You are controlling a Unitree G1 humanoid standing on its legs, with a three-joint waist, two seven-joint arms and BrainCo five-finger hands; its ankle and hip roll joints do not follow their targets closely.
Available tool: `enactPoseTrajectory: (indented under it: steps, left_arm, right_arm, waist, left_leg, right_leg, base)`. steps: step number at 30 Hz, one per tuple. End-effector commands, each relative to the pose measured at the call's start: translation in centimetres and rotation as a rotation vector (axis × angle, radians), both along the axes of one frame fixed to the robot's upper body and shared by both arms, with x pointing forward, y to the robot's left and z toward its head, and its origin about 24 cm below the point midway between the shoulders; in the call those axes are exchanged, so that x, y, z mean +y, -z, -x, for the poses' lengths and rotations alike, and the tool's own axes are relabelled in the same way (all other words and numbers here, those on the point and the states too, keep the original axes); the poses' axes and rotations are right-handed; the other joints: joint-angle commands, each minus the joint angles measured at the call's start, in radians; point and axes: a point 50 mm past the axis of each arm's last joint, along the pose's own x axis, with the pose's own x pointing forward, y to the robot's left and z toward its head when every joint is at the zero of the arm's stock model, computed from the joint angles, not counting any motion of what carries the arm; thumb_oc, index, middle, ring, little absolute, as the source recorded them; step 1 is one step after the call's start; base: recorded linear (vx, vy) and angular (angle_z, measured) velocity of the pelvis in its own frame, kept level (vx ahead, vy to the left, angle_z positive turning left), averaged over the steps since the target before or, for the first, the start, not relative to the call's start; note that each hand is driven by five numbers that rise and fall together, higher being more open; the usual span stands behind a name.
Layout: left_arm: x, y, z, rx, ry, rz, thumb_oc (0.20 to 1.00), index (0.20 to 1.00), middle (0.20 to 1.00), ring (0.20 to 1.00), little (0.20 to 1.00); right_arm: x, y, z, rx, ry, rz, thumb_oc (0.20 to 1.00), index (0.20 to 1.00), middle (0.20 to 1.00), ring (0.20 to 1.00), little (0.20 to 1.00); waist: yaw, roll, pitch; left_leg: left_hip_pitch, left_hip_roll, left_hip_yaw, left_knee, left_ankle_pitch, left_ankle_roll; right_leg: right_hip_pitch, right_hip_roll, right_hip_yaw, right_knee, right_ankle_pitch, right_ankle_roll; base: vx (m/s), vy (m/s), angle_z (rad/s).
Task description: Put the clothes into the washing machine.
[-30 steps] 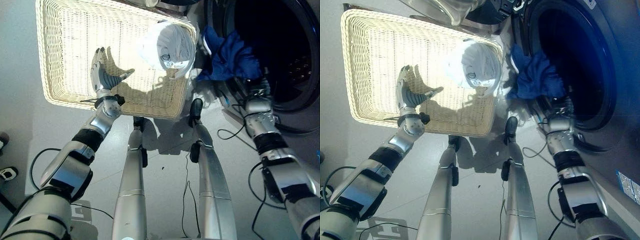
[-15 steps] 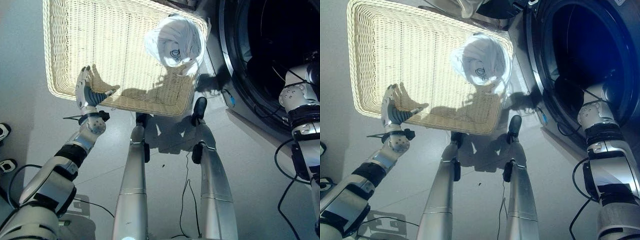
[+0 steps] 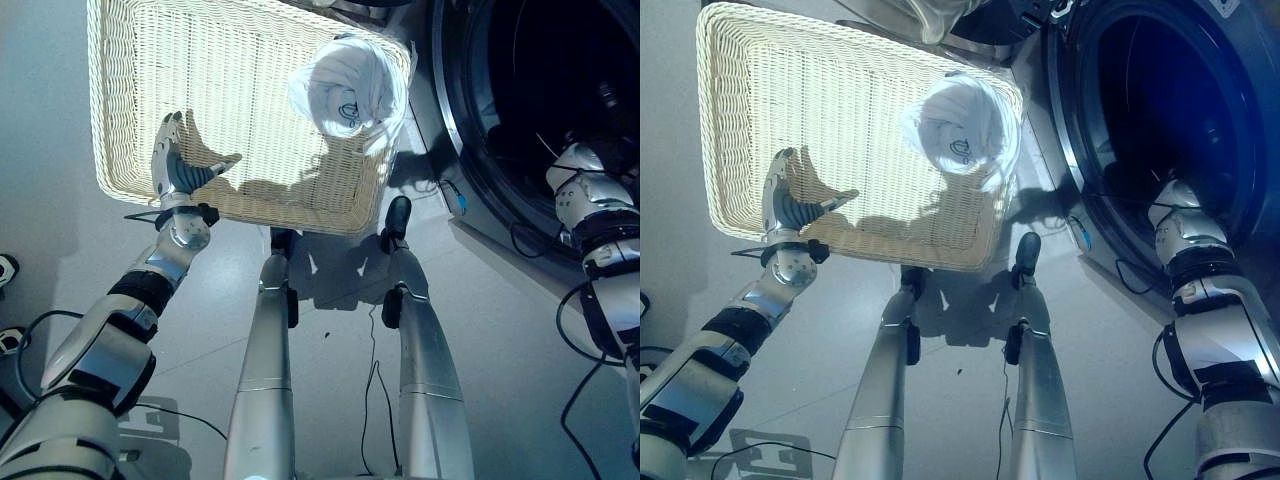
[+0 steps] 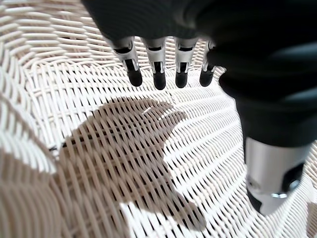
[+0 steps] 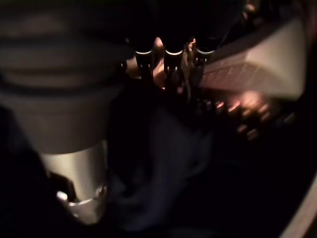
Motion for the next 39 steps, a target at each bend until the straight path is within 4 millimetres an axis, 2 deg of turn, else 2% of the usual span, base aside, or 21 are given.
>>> enactPoseTrajectory:
  steps: [1, 3, 5, 8, 12, 14, 15, 18, 21, 22, 27, 30, 32, 34, 39]
  left_arm:
    - [0.4, -1.7, 0.0, -0.061, -0.001, 0.043, 1.000, 1.000, 1.000, 1.000, 1.000]
    - [0.2, -1.9, -0.1, -0.069, 0.011, 0.052, 1.000, 1.000, 1.000, 1.000, 1.000]
    - [0.0, -1.9, -0.1, -0.071, 0.032, 0.101, 1.000, 1.000, 1.000, 1.000, 1.000]
    - [-0.3, -1.8, -0.1, -0.080, 0.049, 0.141, 1.000, 1.000, 1.000, 1.000, 1.000]
    - [-1.1, -1.7, -0.3, -0.094, 0.100, 0.221, 1.000, 1.000, 1.000, 1.000, 1.000]
    - [-1.9, -1.7, -0.4, -0.098, 0.187, 0.291, 1.000, 1.000, 1.000, 1.000, 1.000]
    - [-2.1, -1.7, -0.5, -0.101, 0.208, 0.311, 1.000, 1.000, 1.000, 1.000, 1.000]
    - [-2.9, -1.2, -0.5, -0.107, 0.267, 0.397, 1.000, 1.000, 1.000, 1.000, 1.000]
    - [-3.0, -1.1, -0.5, -0.119, 0.273, 0.452, 1.000, 1.000, 1.000, 1.000, 1.000]
    - [-2.8, -1.1, -0.5, -0.127, 0.274, 0.497, 1.000, 1.000, 1.000, 1.000, 1.000]
    - [-3.0, -0.7, -0.5, -0.137, 0.267, 0.521, 1.000, 1.000, 1.000, 1.000, 1.000]
    - [-3.4, -0.4, -0.5, -0.140, 0.253, 0.529, 1.000, 1.000, 1.000, 1.000, 1.000]
    - [-3.4, -0.4, -0.5, -0.140, 0.253, 0.529, 1.000, 1.000, 1.000, 1.000, 1.000]
    - [-3.7, -0.4, -0.6, -0.131, 0.252, 0.522, 1.000, 1.000, 1.000, 1.000, 1.000]
    - [-4.1, -0.2, -0.6, -0.129, 0.260, 0.520, 1.000, 1.000, 1.000, 1.000, 1.000]
  right_arm:
    - [-5.0, -7.7, 4.9, -0.004, 0.247, 0.301, 1.000, 1.000, 1.000, 1.000, 1.000]
    - [-3.9, -8.2, 4.5, -0.017, 0.238, 0.354, 1.000, 1.000, 1.000, 1.000, 1.000]
    - [-1.7, -8.7, 3.6, -0.077, 0.172, 0.395, 1.000, 1.000, 1.000, 1.000, 1.000]
    - [0.0, -8.3, 2.9, -0.105, 0.111, 0.440, 1.000, 1.000, 1.000, 1.000, 1.000]
    - [3.4, -7.9, 2.1, -0.116, 0.037, 0.632, 1.000, 1.000, 1.000, 1.000, 1.000]
    - [5.5, -7.6, 1.8, -0.131, -0.014, 0.733, 1.000, 1.000, 1.000, 1.000, 1.000]
    - [5.8, -7.5, 1.8, -0.137, -0.032, 0.751, 1.000, 1.000, 1.000, 1.000, 1.000]
    - [9.0, -6.0, 1.7, -0.158, -0.146, 0.857, 1.000, 1.000, 1.000, 1.000, 1.000]
    - [10.8, -5.2, 1.7, -0.166, -0.216, 0.906, 1.000, 1.000, 1.000, 1.000, 1.000]
    - [12.2, -4.5, 1.8, -0.177, -0.279, 0.945, 1.000, 1.000, 1.000, 1.000, 1.000]
    - [14.7, -3.2, 2.0, -0.202, -0.397, 1.014, 1.000, 1.000, 1.000, 1.000, 1.000]
    - [17.3, -2.2, 2.5, -0.223, -0.505, 1.116, 1.000, 1.000, 1.000, 1.000, 1.000]
    - [17.3, -2.2, 2.5, -0.223, -0.505, 1.116, 1.000, 1.000, 1.000, 1.000, 1.000]
    - [19.2, -1.8, 3.2, -0.257, -0.571, 1.181, 1.000, 1.000, 1.000, 1.000, 1.000]
    - [20.1, -1.5, 3.2, -0.277, -0.598, 1.188, 1.000, 1.000, 1.000, 1.000, 1.000]
  waist:
    - [0.004, 0.019, -0.010]
    - [0.006, 0.020, -0.010]
    - [0.005, 0.023, -0.010]
    - [0.003, 0.025, -0.010]
    - [-0.002, 0.032, -0.010]
    - [-0.007, 0.034, -0.010]
    - [-0.008, 0.034, -0.010]
    - [-0.022, 0.038, -0.010]
    - [-0.027, 0.039, -0.010]
    - [-0.033, 0.038, -0.010]
    - [-0.038, 0.037, -0.010]
    - [-0.040, 0.036, -0.010]
    - [-0.040, 0.036, -0.010]
    - [-0.039, 0.037, -0.010]
    - [-0.033, 0.042, -0.010]
  left_leg:
    - [0.061, -0.115, 0.002, -0.128, 0.057, 0.075]
    - [0.059, -0.115, 0.002, -0.131, 0.058, 0.078]
    - [0.056, -0.115, 0.005, -0.133, 0.056, 0.079]
    - [0.051, -0.115, 0.008, -0.133, 0.054, 0.079]
    - [0.043, -0.115, 0.015, -0.132, 0.052, 0.080]
    - [0.038, -0.114, 0.019, -0.134, 0.052, 0.080]
    - [0.037, -0.114, 0.020, -0.135, 0.053, 0.080]
    - [0.038, -0.115, 0.031, -0.134, 0.050, 0.079]
    - [0.039, -0.112, 0.039, -0.138, 0.052, 0.078]
    - [0.040, -0.110, 0.044, -0.138, 0.053, 0.075]
    - [0.037, -0.108, 0.049, -0.141, 0.056, 0.073]
    - [0.035, -0.108, 0.055, -0.143, 0.062, 0.072]
    - [0.035, -0.108, 0.055, -0.143, 0.062, 0.072]
    - [0.034, -0.108, 0.058, -0.144, 0.070, 0.069]
    - [0.033, -0.110, 0.055, -0.150, 0.075, 0.068]
  right_leg:
    - [0.042, 0.115, -0.111, 0.067, -0.071, 0.060]
    - [0.039, 0.114, -0.113, 0.069, -0.073, 0.060]
    - [0.034, 0.115, -0.114, 0.075, -0.080, 0.060]
    - [0.026, 0.112, -0.116, 0.083, -0.085, 0.061]
    - [0.011, 0.109, -0.114, 0.096, -0.095, 0.061]
    - [0.002, 0.110, -0.111, 0.101, -0.100, 0.061]
    - [0.001, 0.110, -0.111, 0.102, -0.101, 0.061]
    - [-0.007, 0.113, -0.104, 0.108, -0.106, 0.063]
    - [-0.008, 0.115, -0.102, 0.111, -0.111, 0.061]
    - [-0.009, 0.117, -0.100, 0.112, -0.113, 0.061]
    - [-0.012, 0.120, -0.096, 0.110, -0.113, 0.061]
    - [-0.015, 0.121, -0.098, 0.112, -0.114, 0.059]
    - [-0.015, 0.121, -0.098, 0.112, -0.114, 0.059]
    - [-0.014, 0.120, -0.100, 0.111, -0.114, 0.058]
    - [-0.017, 0.120, -0.099, 0.112, -0.114, 0.057]
  base:
    - [0.00, 0.000, 0.00]
    - [0.00, 0.000, 0.00]
    - [0.00, 0.000, 0.00]
    - [0.00, 0.000, 0.00]
    - [0.00, 0.000, 0.00]
    - [0.00, 0.000, 0.00]
    - [0.00, 0.000, 0.00]
    - [0.00, 0.000, 0.00]
    - [0.00, 0.000, 0.00]
    - [0.00, 0.000, 0.00]
    - [0.00, 0.000, 0.00]
    - [0.00, 0.000, 0.00]
    - [0.00, 0.000, 0.00]
    - [0.00, 0.000, 0.00]
    - [0.00, -0.001, 0.01]
